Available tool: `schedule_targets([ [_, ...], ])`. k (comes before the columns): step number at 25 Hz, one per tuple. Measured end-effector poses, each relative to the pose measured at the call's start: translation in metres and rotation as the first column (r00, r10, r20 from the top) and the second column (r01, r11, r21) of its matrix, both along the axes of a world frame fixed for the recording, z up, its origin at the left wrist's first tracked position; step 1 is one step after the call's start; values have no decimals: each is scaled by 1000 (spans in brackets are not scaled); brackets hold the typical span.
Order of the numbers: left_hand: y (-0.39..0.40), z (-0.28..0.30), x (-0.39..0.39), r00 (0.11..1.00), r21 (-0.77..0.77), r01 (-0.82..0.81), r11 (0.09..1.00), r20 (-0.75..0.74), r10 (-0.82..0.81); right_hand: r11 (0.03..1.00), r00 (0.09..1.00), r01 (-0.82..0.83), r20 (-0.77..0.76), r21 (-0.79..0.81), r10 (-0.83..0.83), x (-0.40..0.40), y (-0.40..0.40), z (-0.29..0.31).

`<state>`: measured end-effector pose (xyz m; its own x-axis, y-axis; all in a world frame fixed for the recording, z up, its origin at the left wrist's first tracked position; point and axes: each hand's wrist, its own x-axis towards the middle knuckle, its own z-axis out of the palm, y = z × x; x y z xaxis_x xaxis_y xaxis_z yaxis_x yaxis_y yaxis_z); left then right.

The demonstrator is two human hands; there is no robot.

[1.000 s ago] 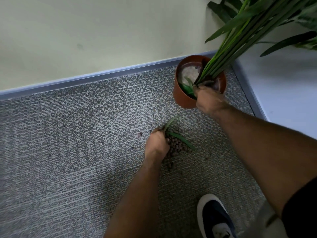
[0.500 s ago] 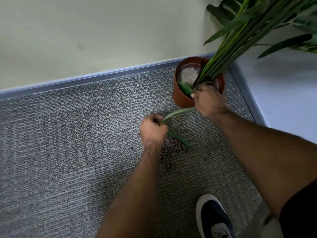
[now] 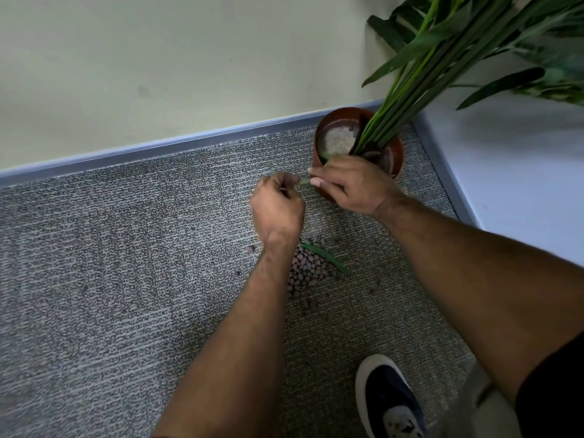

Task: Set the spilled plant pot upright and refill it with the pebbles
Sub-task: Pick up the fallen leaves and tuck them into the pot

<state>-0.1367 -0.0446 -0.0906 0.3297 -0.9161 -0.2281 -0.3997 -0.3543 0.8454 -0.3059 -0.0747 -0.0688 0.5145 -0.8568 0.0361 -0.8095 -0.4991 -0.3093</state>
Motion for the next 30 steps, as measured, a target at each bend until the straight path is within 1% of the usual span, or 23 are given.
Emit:
schedule_targets([
  [1, -1, 3, -1, 1000, -27, 2, 1000, -8, -2, 999, 1000, -29, 1, -28, 29, 0, 1, 0],
  [2, 0, 5, -1, 1000, -56, -2, 998, -17, 1, 999, 1000, -20, 4, -37, 20, 1, 1, 3],
  [4, 2, 6, -1, 1000, -107, -11, 994, -5, 10, 993, 995, 99, -7, -58, -100, 6, 2, 13],
  [5, 5, 3, -2, 1000, -100, 11, 995, 13, -10, 979, 983, 182, -18, -93, -184, 8, 1, 18],
  [6, 9, -1, -3, 997, -66, 69, 995, 32, -67, 955, 963, 260, -33, -142, -267, 9, -1, 20],
  [7, 15, -8, -6, 984, -6, 171, 985, 46, -171, 928, 940, 322, -52, -188, -337, 11, -4, 22],
  [8, 23, -15, -9, 947, 75, 312, 947, 58, -317, 907, 918, 367, -78, -206, -389, 14, -6, 24],
  [9, 33, -24, -13, 868, 167, 472, 866, 85, -489, 897, 898, 399, -117, -191, -425, 16, -6, 25],
  [10, 44, -32, -17, 745, 258, 611, 749, 133, -654, 889, 876, 431, -165, -154, -453, 17, -5, 25],
  [11, 55, -42, -21, 606, 333, 701, 630, 187, -773, 879, 852, 464, -214, -114, -477, 17, -4, 24],
  [12, 65, -50, -24, 481, 390, 751, 533, 230, -846, 866, 826, 491, -269, -90, -496, 16, -2, 23],
  [13, 74, -59, -25, 381, 440, 771, 460, 260, -887, 855, 798, 511, -324, -86, -509, 16, 0, 23],
  [15, 85, -70, -24, 242, 517, 772, 371, 300, -923, 845, 750, 526, -415, -97, -515, 13, -1, 20],
  [17, 87, -73, -21, 142, 575, 753, 321, 334, -932, 851, 719, 522, -505, -64, -478, 11, -4, 14],
  [18, 87, -73, -22, 106, 588, 748, 309, 353, -929, 853, 705, 520, -539, -48, -461, 9, -6, 12],
  [20, 86, -72, -26, 81, 597, 741, 309, 377, -923, 851, 687, 524, -574, -34, -446, 6, -7, 7],
  [22, 87, -73, -31, 96, 595, 738, 318, 374, -923, 850, 675, 526, -592, -33, -440, 4, -8, 3],
  [27, 84, -74, -30, 193, 565, 745, 355, 326, -925, 850, 632, 525, -648, -45, -425, 3, -8, -4],
  [29, 83, -68, -29, 224, 547, 750, 372, 320, -921, 832, 625, 553, -644, -34, -441, 3, -7, -6],
  [30, 81, -63, -29, 248, 523, 756, 395, 329, -911, 823, 627, 568, -635, -22, -450, 3, -8, -4],
])
